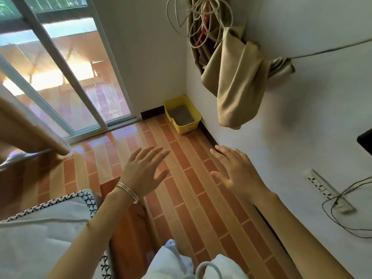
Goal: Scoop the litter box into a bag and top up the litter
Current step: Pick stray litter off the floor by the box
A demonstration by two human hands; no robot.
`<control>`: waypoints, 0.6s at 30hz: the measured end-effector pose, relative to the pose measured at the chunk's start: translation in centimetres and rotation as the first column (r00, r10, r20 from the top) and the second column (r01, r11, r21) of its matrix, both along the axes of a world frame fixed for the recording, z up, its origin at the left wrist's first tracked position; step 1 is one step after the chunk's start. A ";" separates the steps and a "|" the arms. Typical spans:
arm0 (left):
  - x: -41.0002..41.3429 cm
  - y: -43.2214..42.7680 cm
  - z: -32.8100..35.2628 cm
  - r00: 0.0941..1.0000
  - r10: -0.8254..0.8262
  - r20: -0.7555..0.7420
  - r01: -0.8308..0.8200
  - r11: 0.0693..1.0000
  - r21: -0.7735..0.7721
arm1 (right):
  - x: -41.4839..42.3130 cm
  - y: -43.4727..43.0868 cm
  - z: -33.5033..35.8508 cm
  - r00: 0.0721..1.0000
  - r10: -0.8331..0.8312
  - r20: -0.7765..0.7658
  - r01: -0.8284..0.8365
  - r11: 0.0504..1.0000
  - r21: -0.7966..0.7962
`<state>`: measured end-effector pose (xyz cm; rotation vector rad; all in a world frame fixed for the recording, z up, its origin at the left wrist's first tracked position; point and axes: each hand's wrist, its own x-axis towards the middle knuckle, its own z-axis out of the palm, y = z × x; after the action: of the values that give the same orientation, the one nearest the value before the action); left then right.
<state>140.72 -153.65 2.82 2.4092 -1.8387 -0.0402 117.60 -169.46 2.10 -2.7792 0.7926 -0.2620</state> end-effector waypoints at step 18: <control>16.1 -7.8 -3.5 0.999 0.027 -0.039 -0.025 0.998 0.056 | 14.8 -8.5 -2.3 0.997 -0.006 -0.078 0.009 0.999 0.032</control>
<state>156.77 -161.46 -0.67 2.4499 -1.8127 -0.1383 132.44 -177.98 -0.19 -2.7713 0.8181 -0.1410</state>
